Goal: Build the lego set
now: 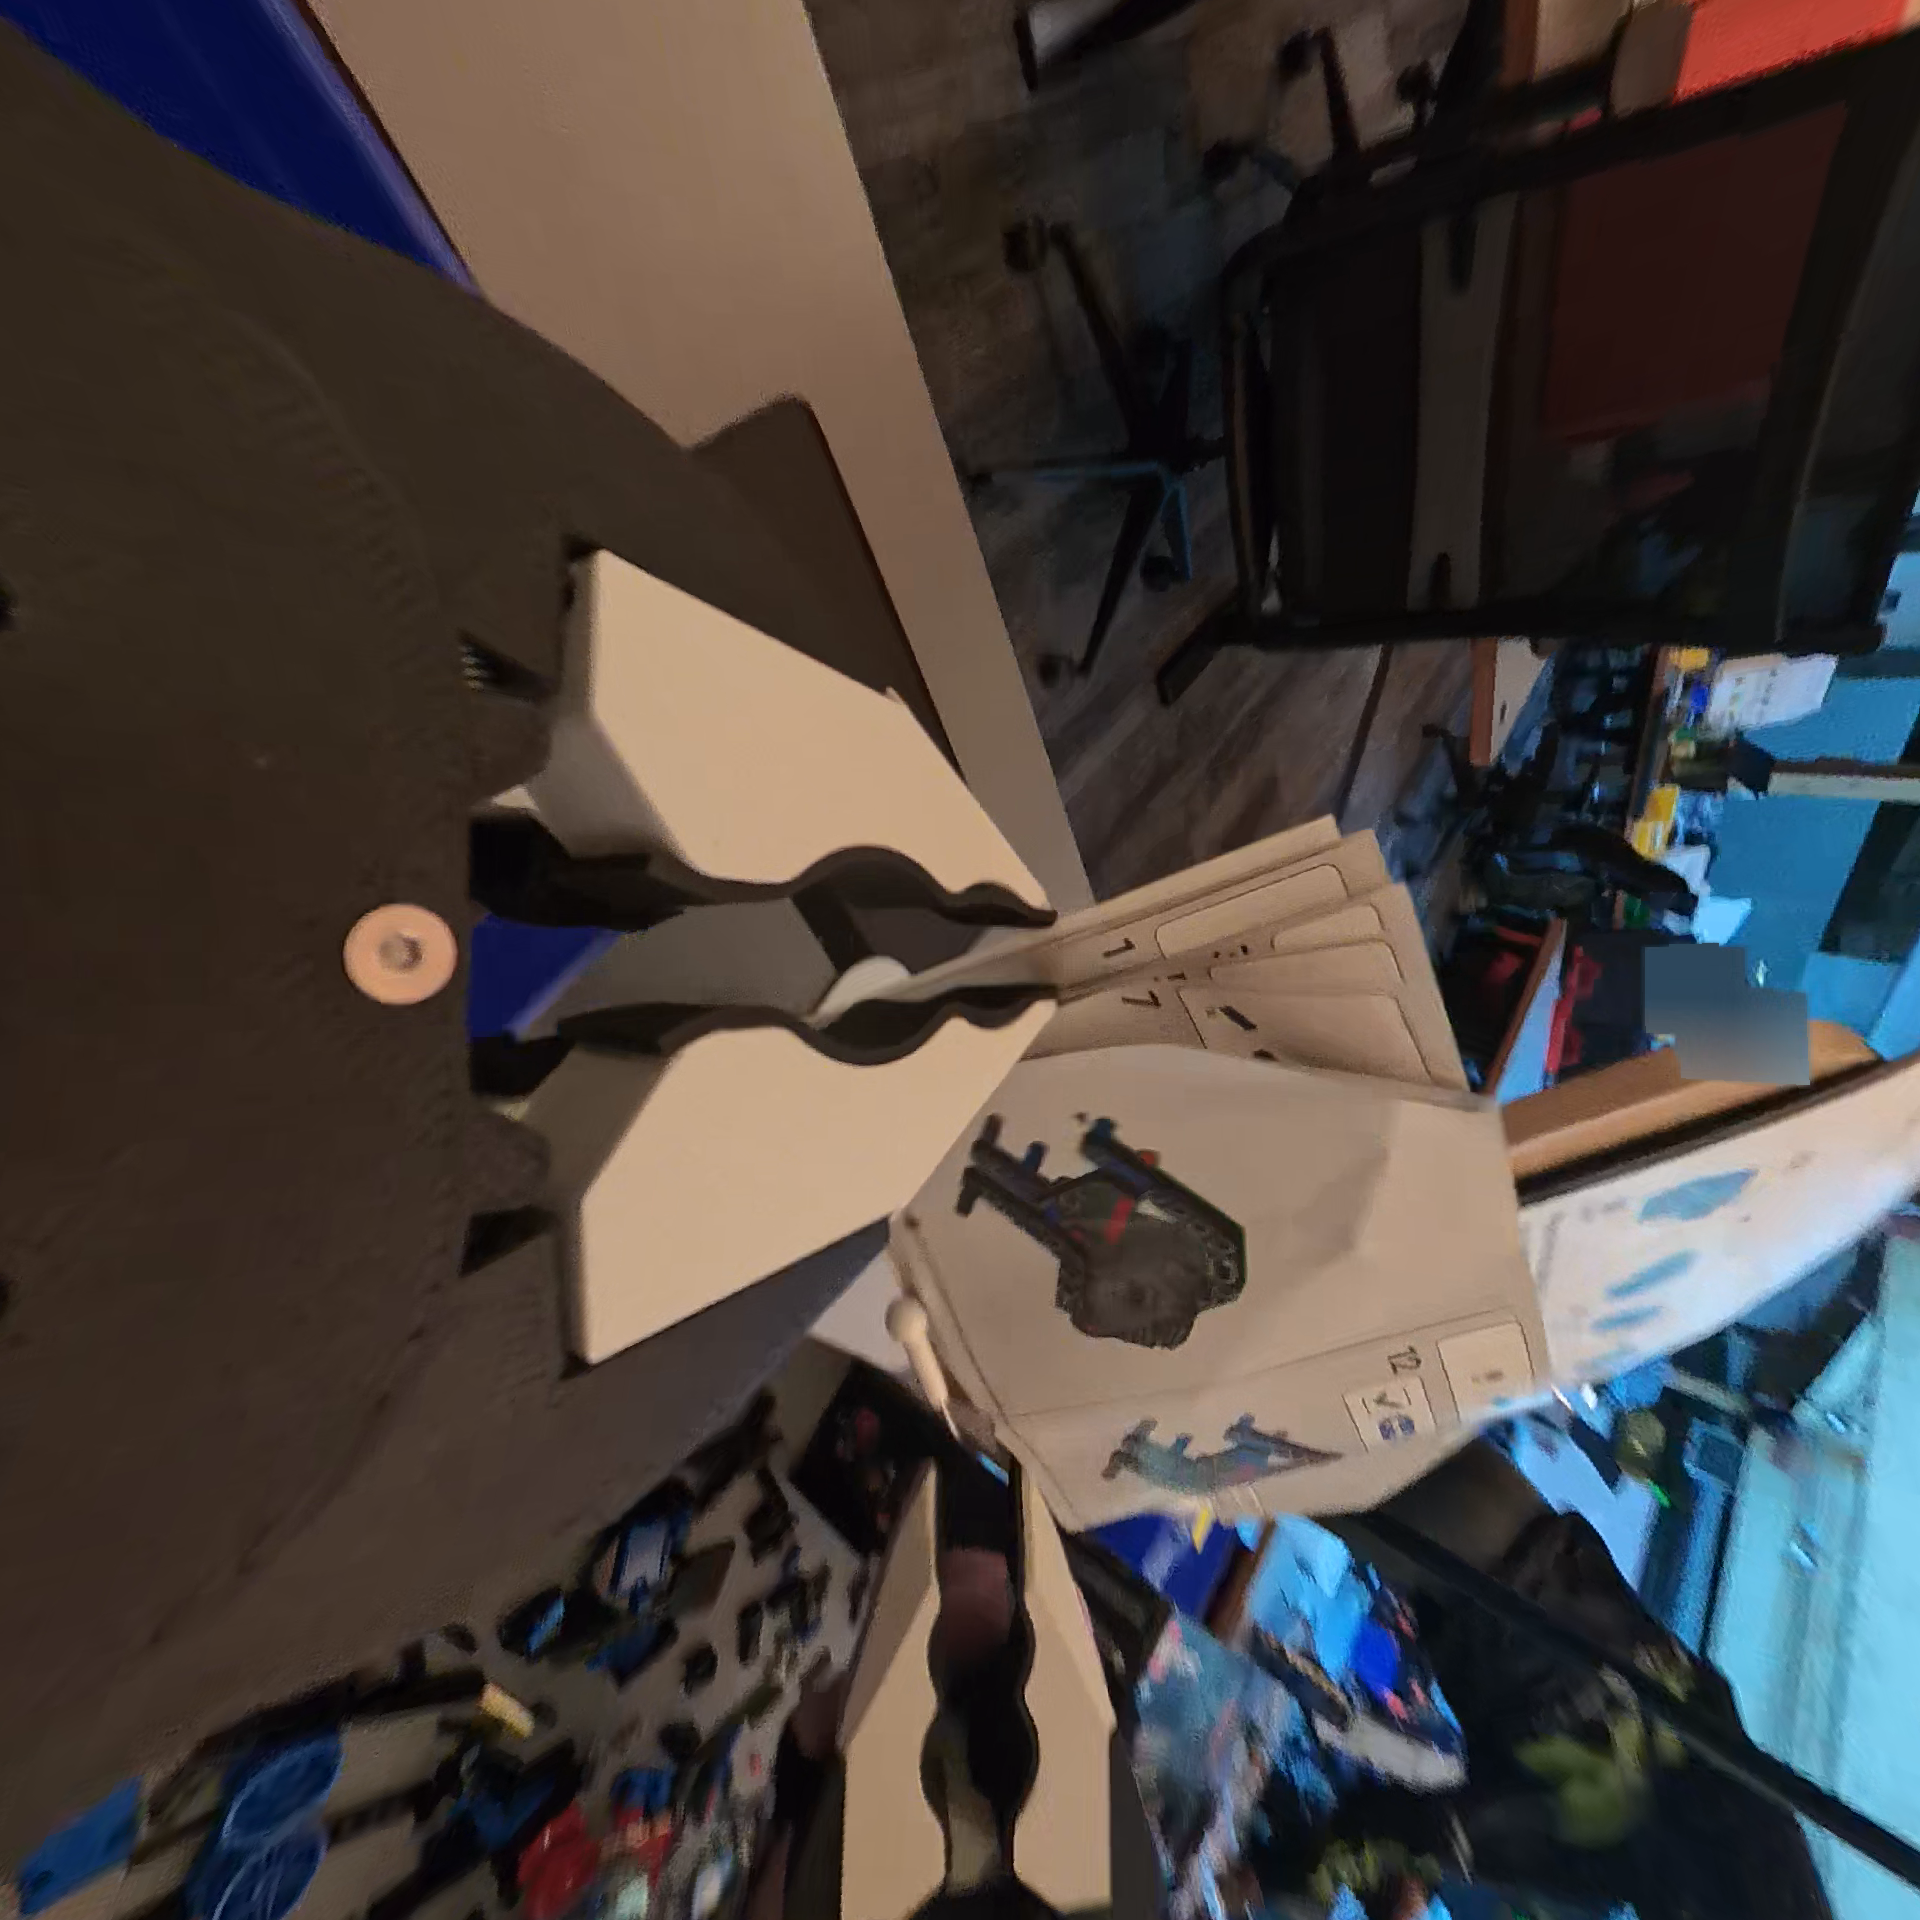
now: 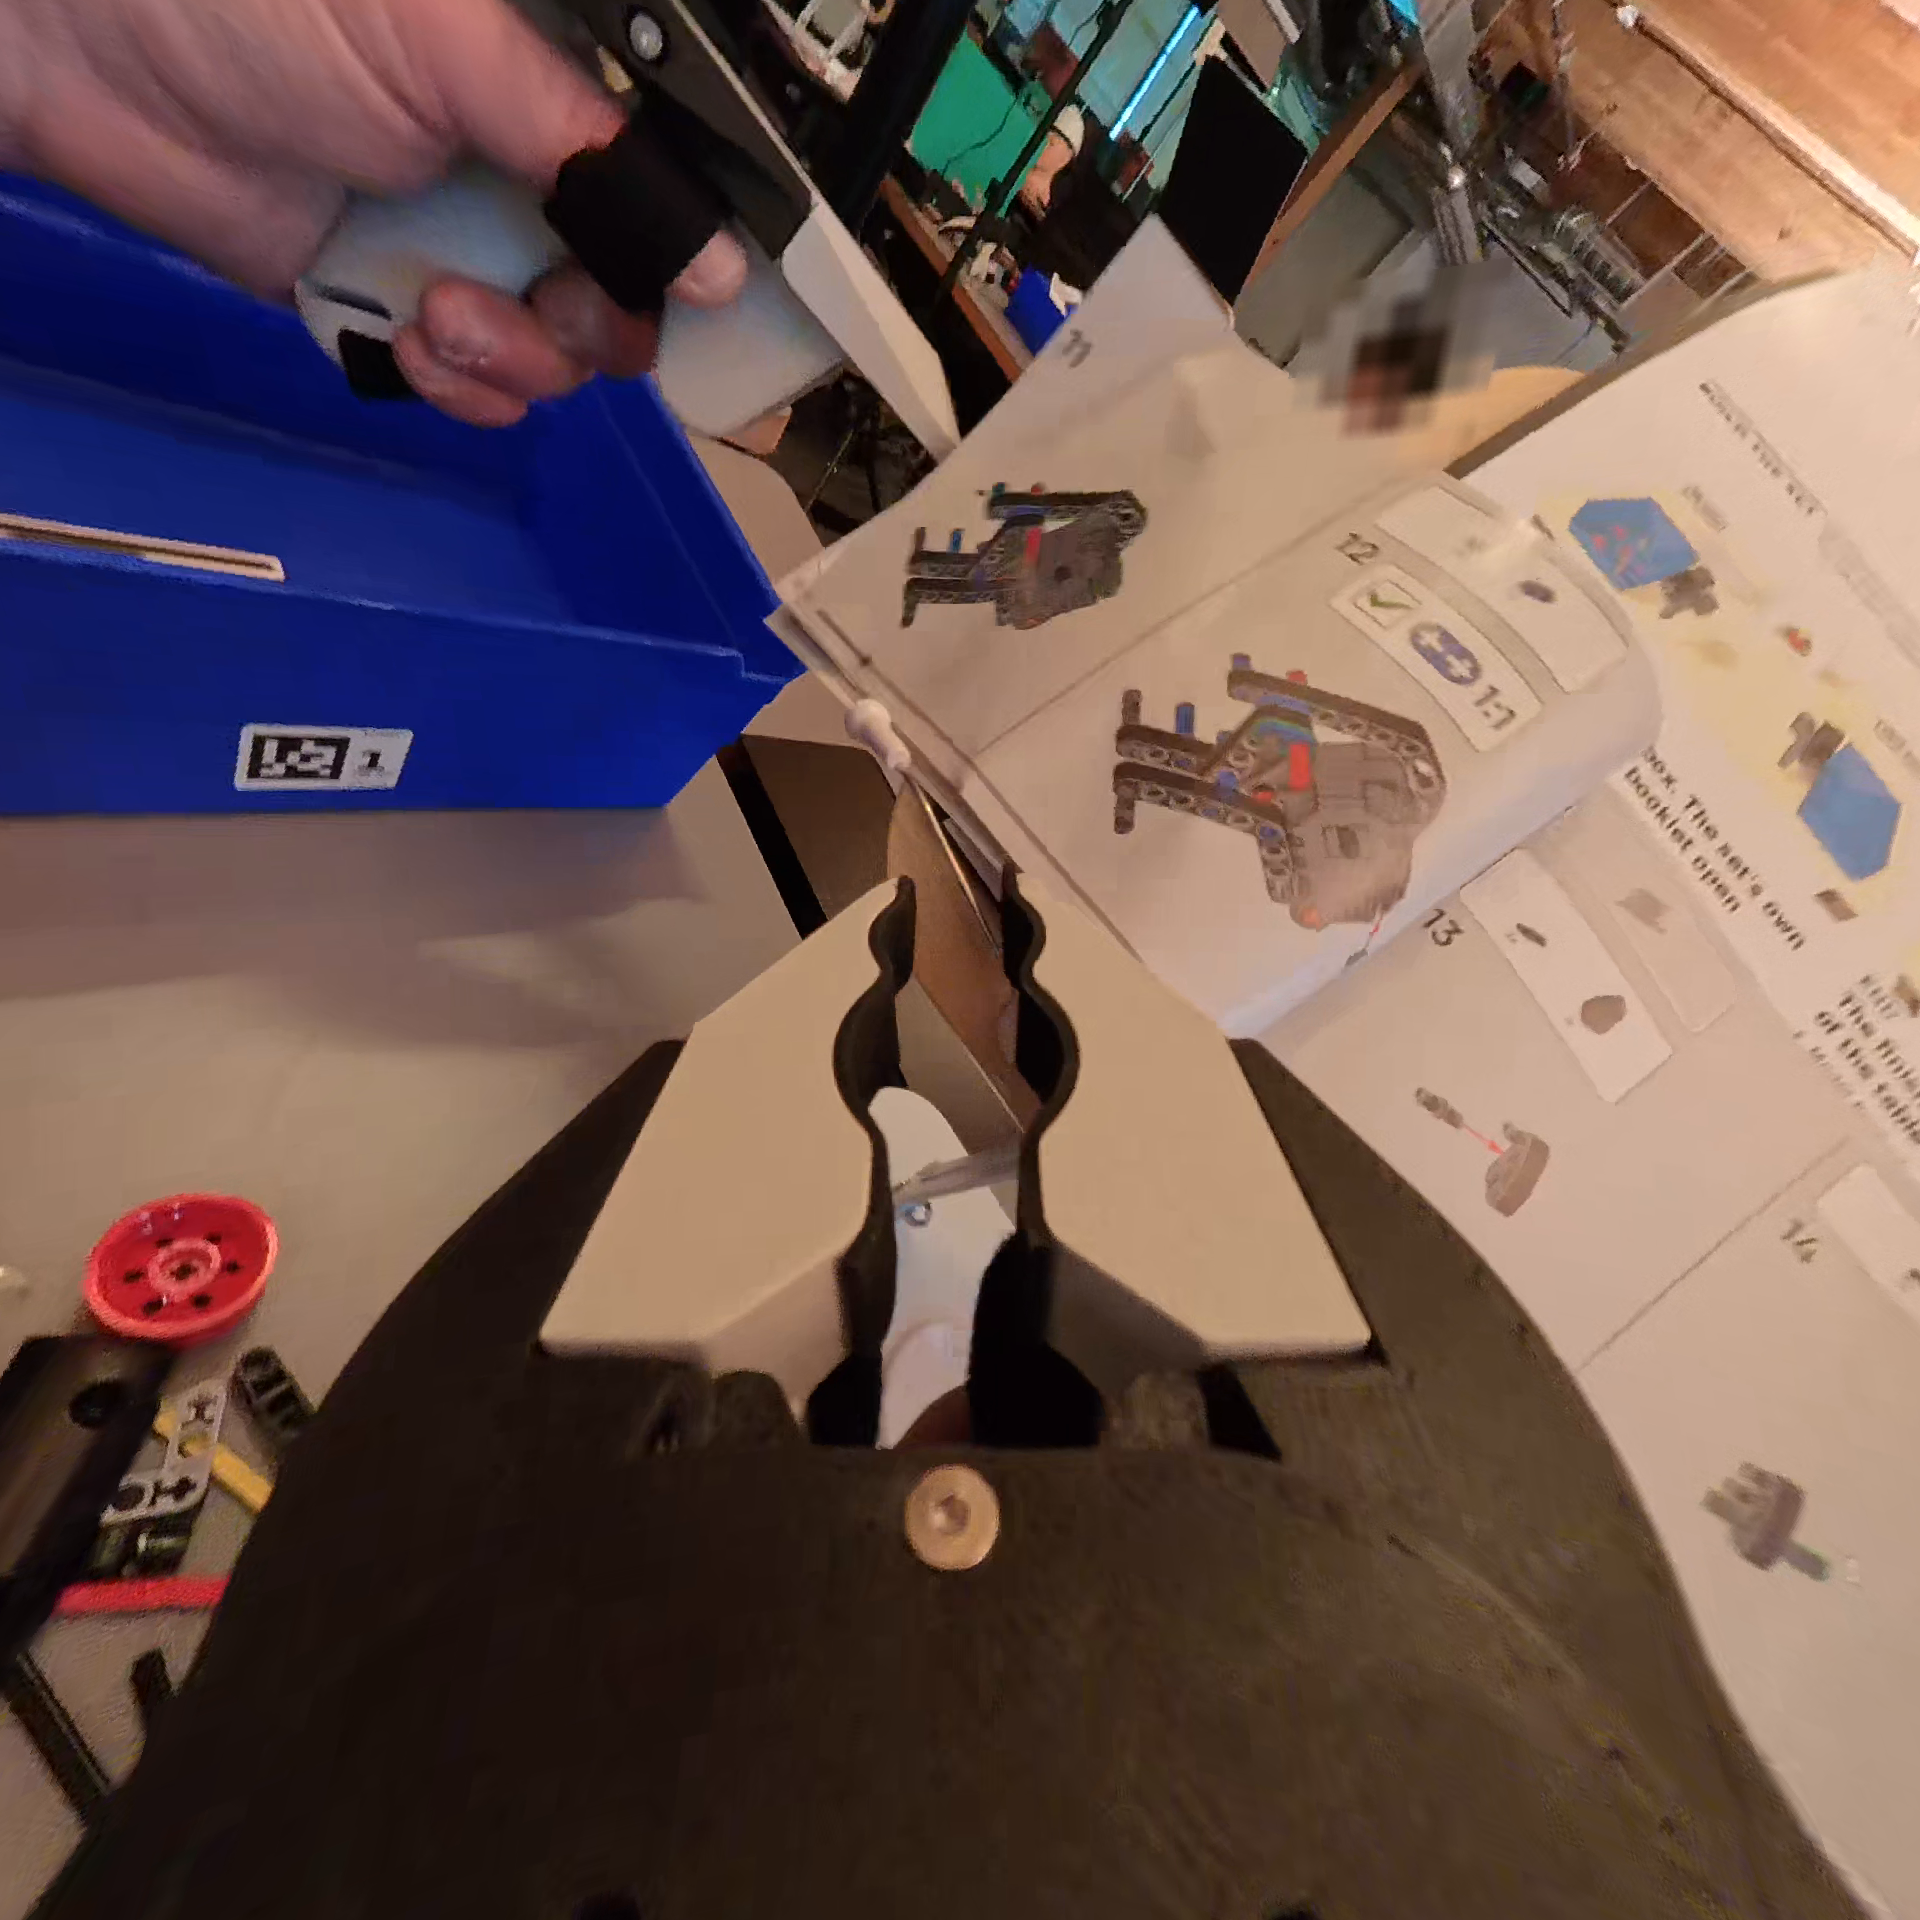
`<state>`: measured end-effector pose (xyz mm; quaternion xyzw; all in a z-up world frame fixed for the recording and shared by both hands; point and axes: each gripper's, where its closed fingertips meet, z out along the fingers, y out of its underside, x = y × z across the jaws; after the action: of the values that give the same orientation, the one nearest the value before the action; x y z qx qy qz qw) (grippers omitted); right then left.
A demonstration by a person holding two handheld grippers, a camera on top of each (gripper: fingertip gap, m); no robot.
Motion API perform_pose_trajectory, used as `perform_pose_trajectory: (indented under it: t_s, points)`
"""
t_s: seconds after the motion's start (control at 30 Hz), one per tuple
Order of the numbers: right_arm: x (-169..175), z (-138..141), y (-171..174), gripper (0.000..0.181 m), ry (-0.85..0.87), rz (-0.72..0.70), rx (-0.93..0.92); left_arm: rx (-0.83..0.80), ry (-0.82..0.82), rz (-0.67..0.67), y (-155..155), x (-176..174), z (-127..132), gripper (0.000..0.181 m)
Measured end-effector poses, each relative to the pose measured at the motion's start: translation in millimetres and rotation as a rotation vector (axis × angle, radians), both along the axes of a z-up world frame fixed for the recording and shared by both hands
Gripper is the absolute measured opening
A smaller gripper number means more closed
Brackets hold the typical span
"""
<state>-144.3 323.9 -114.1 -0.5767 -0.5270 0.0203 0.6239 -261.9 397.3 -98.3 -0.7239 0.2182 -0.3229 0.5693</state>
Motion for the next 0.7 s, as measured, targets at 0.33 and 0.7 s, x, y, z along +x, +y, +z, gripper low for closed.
perform_pose_trajectory:
  t_s: [0.33,0.7]
  points:
    - [-10.2,2.6,2.3,0.023,-0.115,0.097,-0.042,-0.075,-0.156,-0.175,-18.3,18.6,9.9,0.071]
    - [-22.9,2.0,10.1,0.000,-0.210,0.123,-0.035,-0.084,-0.053,-0.113,-2.3,27.0,-11.0,0.024]
